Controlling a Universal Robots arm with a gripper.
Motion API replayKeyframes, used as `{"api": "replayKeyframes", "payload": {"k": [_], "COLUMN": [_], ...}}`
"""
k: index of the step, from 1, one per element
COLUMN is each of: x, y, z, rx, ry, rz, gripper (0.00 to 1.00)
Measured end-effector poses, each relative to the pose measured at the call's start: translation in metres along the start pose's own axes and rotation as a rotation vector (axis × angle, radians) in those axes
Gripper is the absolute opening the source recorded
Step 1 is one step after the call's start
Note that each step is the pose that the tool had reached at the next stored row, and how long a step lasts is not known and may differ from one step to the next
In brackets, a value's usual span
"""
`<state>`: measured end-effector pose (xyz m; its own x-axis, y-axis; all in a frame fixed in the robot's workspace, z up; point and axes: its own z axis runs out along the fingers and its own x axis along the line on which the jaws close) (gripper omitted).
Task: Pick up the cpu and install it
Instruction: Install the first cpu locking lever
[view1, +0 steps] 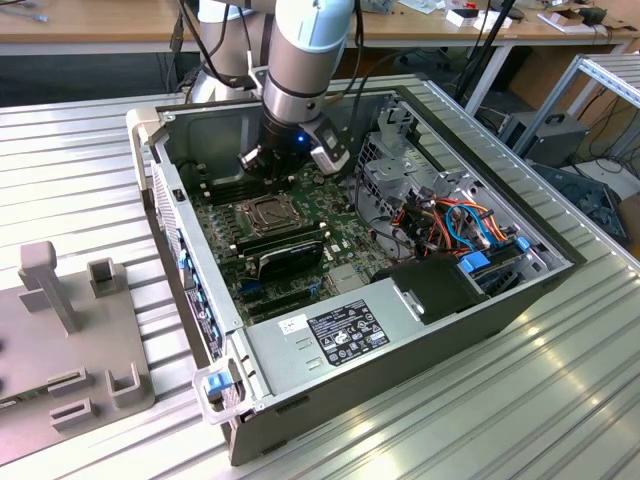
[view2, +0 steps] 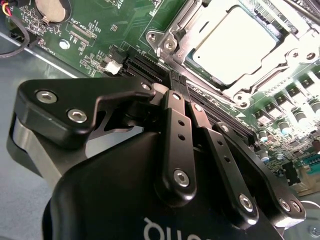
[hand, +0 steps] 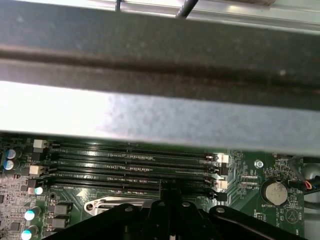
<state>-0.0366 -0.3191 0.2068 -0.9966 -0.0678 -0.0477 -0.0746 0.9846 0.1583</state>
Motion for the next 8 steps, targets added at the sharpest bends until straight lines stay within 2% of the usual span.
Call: {"api": "replayKeyframes", "payload": {"k": [8], "x": [0.0002], "y": [-0.0018], "z": [-0.0001], "rx": [0.0020], "ry": [0.0002], "rz": [0.000], "gripper": [0.11]}}
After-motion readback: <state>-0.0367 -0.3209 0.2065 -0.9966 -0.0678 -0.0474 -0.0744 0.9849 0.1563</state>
